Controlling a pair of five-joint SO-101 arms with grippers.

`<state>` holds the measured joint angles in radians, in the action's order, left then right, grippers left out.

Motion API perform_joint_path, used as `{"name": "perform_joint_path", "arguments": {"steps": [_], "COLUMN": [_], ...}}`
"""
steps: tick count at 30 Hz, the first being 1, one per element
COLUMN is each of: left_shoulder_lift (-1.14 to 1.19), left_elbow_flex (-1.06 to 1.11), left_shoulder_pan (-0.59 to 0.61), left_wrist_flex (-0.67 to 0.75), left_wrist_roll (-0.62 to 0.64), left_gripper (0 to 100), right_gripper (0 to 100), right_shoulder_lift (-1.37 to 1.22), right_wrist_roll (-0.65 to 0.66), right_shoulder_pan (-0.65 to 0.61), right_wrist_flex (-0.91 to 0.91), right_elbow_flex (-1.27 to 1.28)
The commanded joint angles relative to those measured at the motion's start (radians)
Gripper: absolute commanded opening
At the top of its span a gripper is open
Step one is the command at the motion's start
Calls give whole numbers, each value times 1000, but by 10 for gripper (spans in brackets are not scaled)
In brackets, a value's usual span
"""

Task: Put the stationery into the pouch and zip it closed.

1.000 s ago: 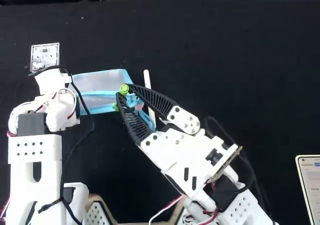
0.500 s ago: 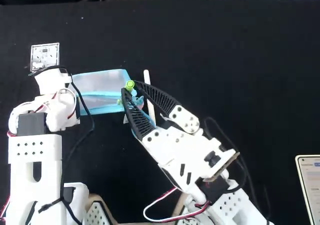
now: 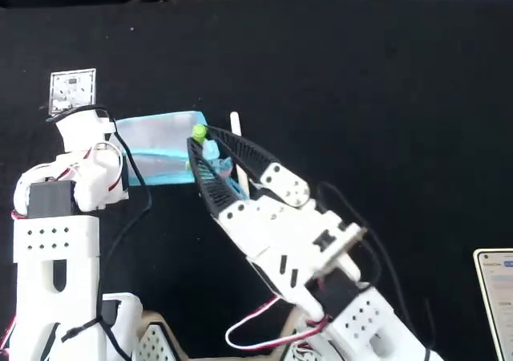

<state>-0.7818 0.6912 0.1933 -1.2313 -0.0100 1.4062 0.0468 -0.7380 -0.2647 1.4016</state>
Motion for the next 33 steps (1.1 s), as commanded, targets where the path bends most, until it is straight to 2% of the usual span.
{"name": "perform_joint_path", "arguments": {"steps": [1,5,13,23,27,29,33], "left_shoulder_lift": [6,6,6,6,6,6,6], "left_elbow_flex": [27,27,27,27,27,27,27], "left_shoulder_pan": [12,10,16,16,15,12,13], "left_wrist_flex": [0,0,0,0,3,3,2], "left_wrist_roll": [15,15,15,15,15,15,15], "left_gripper": [30,30,30,30,30,30,30], "right_gripper": [11,11,11,11,13,15,54], "right_shoulder_lift": [-142,-222,-263,16,153,206,243], "right_wrist_roll": [-8,-8,-8,-2,0,6,112], "right_shoulder_pan": [14,14,14,14,-32,-106,-253], "right_wrist_flex": [-52,-137,-144,-124,115,282,562], "right_elbow_flex": [-119,-153,-50,217,249,231,137]}}
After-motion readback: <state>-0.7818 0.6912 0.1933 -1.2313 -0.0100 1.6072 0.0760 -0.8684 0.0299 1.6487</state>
